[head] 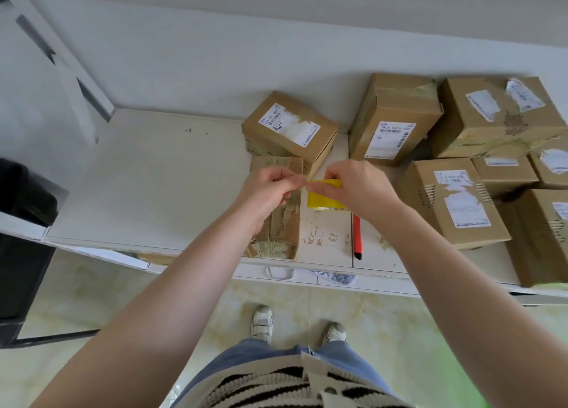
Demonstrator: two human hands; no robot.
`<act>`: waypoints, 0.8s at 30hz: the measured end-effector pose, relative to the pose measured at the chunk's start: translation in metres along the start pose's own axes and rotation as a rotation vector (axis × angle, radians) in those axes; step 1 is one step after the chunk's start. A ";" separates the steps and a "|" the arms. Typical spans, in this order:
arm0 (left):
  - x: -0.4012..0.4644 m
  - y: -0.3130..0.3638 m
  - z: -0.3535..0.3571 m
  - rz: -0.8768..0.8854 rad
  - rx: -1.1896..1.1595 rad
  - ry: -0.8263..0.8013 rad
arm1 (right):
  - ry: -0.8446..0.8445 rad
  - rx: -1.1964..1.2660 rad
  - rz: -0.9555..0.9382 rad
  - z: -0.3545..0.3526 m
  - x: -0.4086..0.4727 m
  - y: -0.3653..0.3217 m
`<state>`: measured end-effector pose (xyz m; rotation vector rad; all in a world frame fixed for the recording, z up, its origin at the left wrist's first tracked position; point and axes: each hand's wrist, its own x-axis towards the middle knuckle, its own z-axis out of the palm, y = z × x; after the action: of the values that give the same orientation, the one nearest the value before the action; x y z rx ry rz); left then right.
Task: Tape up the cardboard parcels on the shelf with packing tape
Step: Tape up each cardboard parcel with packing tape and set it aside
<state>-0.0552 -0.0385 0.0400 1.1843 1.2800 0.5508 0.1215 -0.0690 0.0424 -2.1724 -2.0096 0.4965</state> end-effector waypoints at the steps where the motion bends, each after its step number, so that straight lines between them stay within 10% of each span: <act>1: 0.001 -0.002 -0.001 -0.009 -0.033 0.016 | -0.019 -0.003 0.016 0.002 0.002 0.001; 12: 0.011 -0.005 -0.007 -0.081 -0.032 -0.020 | -0.044 -0.050 0.016 0.009 0.013 -0.001; 24: 0.031 -0.037 -0.007 0.114 0.489 0.197 | -0.131 0.092 0.108 0.032 0.021 0.032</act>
<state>-0.0632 -0.0229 -0.0056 1.6461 1.5771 0.4568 0.1416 -0.0554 -0.0012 -2.2556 -1.8964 0.7481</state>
